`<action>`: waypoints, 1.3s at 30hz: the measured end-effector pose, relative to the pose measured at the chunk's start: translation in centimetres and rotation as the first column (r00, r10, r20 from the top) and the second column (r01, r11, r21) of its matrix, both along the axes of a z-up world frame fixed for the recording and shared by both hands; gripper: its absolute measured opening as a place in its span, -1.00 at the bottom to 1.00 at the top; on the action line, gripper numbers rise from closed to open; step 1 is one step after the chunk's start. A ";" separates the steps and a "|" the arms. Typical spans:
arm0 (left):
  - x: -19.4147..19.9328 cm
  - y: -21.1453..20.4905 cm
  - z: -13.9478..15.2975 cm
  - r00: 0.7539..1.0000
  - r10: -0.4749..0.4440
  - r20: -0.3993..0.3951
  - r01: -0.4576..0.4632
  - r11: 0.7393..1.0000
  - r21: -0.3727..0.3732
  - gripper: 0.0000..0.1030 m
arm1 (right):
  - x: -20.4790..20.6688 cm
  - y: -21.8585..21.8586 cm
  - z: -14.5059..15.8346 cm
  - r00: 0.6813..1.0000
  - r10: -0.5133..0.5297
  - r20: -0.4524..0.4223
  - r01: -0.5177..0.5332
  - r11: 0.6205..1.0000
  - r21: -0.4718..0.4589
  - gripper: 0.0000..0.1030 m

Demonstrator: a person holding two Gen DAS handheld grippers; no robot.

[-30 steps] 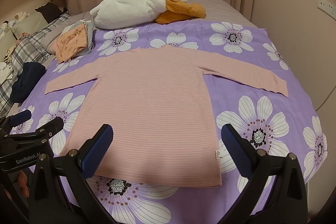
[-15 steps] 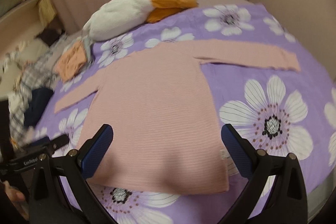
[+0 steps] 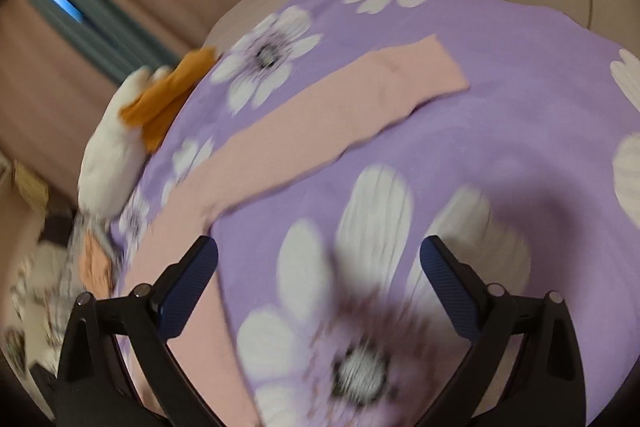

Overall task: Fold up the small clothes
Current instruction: 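Grasp the sleeve cuff nearest the right tool with the right gripper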

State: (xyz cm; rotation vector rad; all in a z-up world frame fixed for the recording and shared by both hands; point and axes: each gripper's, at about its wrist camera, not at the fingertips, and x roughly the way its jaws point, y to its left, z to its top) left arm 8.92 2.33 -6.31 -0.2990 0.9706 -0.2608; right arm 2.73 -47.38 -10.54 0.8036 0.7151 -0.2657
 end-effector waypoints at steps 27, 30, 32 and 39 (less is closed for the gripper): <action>9.3 3.3 -1.4 0.989 0.134 -0.068 -0.135 0.991 -0.006 0.98 | 9.4 -8.1 3.9 0.993 -0.109 0.038 0.112 0.991 -0.077 -0.86; 9.1 4.6 -1.5 0.985 0.151 -0.082 -0.150 0.989 0.014 0.98 | 11.9 -5.1 8.2 0.998 -0.028 0.049 0.035 0.987 -0.154 -0.86; 8.9 5.4 -1.3 0.985 0.158 -0.074 -0.156 0.987 0.025 0.98 | 14.0 -2.5 10.6 0.998 0.027 0.051 -0.017 0.981 -0.195 -0.86; 7.8 9.1 -0.4 0.981 0.187 -0.049 -0.182 0.980 0.084 0.99 | 21.7 10.7 17.4 0.969 0.246 0.030 -0.213 0.890 -0.403 -0.86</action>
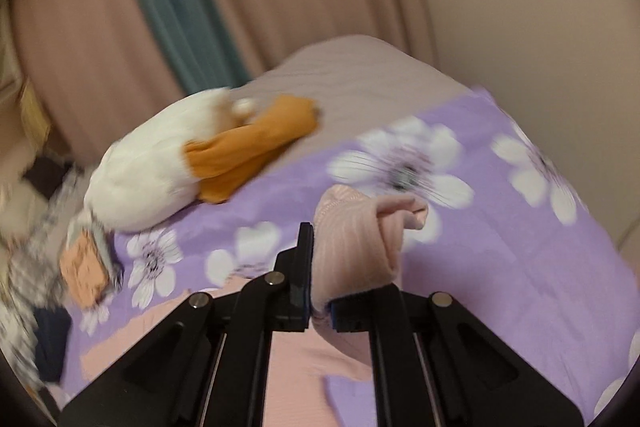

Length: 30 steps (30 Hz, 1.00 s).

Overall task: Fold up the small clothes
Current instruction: 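Grasp the sleeve cuff nearest the right tool with the right gripper, then fold the held sleeve across the shirt body and release with the right gripper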

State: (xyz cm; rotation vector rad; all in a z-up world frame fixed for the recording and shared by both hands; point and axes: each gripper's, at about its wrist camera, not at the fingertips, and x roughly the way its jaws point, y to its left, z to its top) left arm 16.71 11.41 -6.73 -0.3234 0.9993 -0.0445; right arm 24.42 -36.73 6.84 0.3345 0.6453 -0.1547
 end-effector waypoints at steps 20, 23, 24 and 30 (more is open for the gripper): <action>1.0 7.2 -1.1 0.992 0.122 -0.012 -0.122 0.986 -0.113 0.99 | 5.7 31.9 -18.9 0.813 0.416 -0.407 -0.575 0.684 -0.449 -0.44; 1.1 8.0 -1.5 0.987 0.157 -0.014 -0.157 0.973 -0.168 0.99 | 5.5 32.0 -19.9 0.760 0.495 -0.421 -0.636 0.701 -0.324 0.32; 1.2 8.5 -1.6 0.984 0.178 -0.015 -0.178 0.966 -0.190 0.99 | 5.2 31.6 -19.3 0.745 0.537 -0.396 -0.654 0.706 -0.272 0.32; 1.5 11.5 -2.4 0.959 0.281 -0.029 -0.280 0.933 -0.228 0.99 | 4.9 26.4 -13.6 0.733 0.664 -0.147 -0.664 0.746 0.056 0.56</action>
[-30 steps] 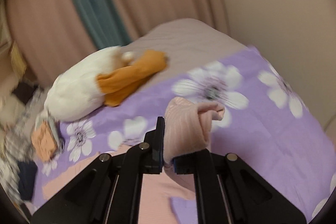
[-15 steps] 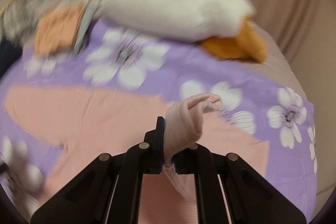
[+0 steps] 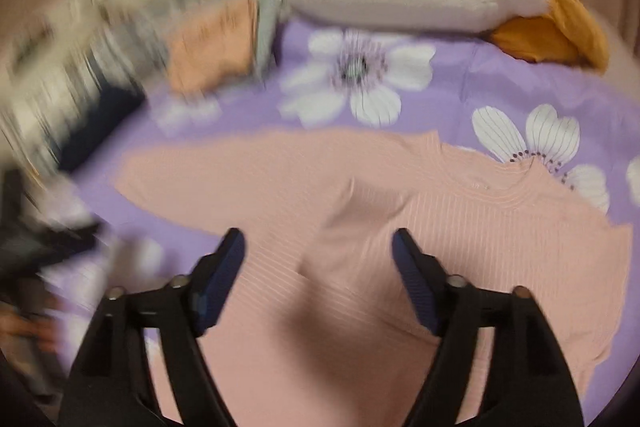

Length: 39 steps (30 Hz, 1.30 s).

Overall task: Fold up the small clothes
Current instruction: 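Fold the held sleeve across the shirt body and release with the right gripper, then grasp the other sleeve cuff with the left gripper and lift it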

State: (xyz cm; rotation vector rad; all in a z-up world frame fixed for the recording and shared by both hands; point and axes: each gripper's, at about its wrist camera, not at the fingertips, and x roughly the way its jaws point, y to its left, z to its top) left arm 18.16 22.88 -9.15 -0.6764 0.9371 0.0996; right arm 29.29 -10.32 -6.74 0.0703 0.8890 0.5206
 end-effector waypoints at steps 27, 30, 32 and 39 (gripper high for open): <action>0.7 15.4 -3.9 0.952 0.285 0.110 -0.227 0.901 -0.370 0.98 | 2.3 3.0 -4.3 0.999 -0.002 -0.053 0.008 0.994 0.108 -0.45; 2.6 15.8 -5.2 0.954 0.278 0.111 -0.214 0.892 -0.399 0.98 | -0.2 1.2 -3.9 0.999 -0.010 -0.050 0.018 0.987 0.160 -0.37; 3.4 16.0 -6.1 0.953 0.290 0.091 -0.229 0.881 -0.413 0.98 | -1.6 0.0 -4.1 0.998 -0.022 -0.055 0.032 0.983 0.182 -0.36; 5.0 16.9 -6.8 0.925 0.353 0.141 -0.259 0.856 -0.447 0.98 | -5.5 -3.7 -3.4 0.996 -0.078 -0.043 0.086 0.965 0.247 -0.33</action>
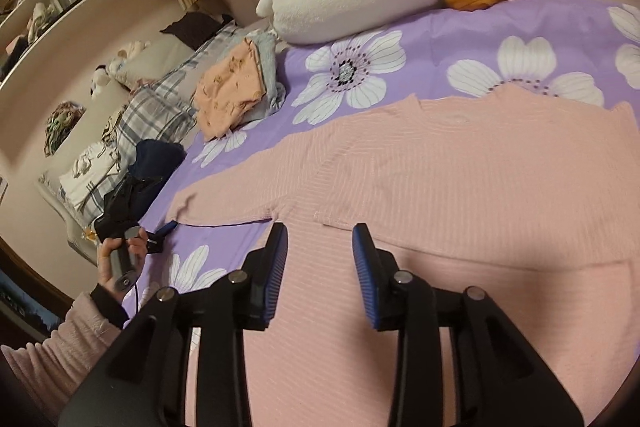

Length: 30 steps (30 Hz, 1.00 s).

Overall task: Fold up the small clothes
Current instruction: 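Grasp the other sleeve cuff with the left gripper and lift it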

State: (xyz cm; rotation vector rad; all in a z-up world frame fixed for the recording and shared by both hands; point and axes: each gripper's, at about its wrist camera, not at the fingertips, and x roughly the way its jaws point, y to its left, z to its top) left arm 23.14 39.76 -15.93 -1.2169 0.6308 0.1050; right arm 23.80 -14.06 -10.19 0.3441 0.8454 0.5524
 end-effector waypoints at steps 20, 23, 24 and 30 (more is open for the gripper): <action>2.0 -5.7 7.1 0.995 -0.061 -0.075 0.086 0.911 0.404 -0.80 | -3.6 -3.6 0.1 0.996 -0.090 -0.008 0.090 0.996 -0.014 -0.29; 2.6 -9.4 10.4 0.988 -0.143 -0.052 0.150 0.867 0.475 -0.80 | -4.3 -4.4 0.4 0.995 -0.102 -0.001 0.102 0.995 0.001 -0.29; 2.8 -11.2 11.7 0.983 -0.178 -0.046 0.176 0.845 0.505 -0.80 | -4.5 -4.5 0.5 0.995 -0.103 0.002 0.103 0.995 0.002 -0.28; 3.9 -20.6 16.0 0.943 -0.332 -0.030 0.284 0.753 0.593 -0.80 | -5.9 -6.6 0.6 0.991 -0.134 0.002 0.134 0.991 0.020 -0.26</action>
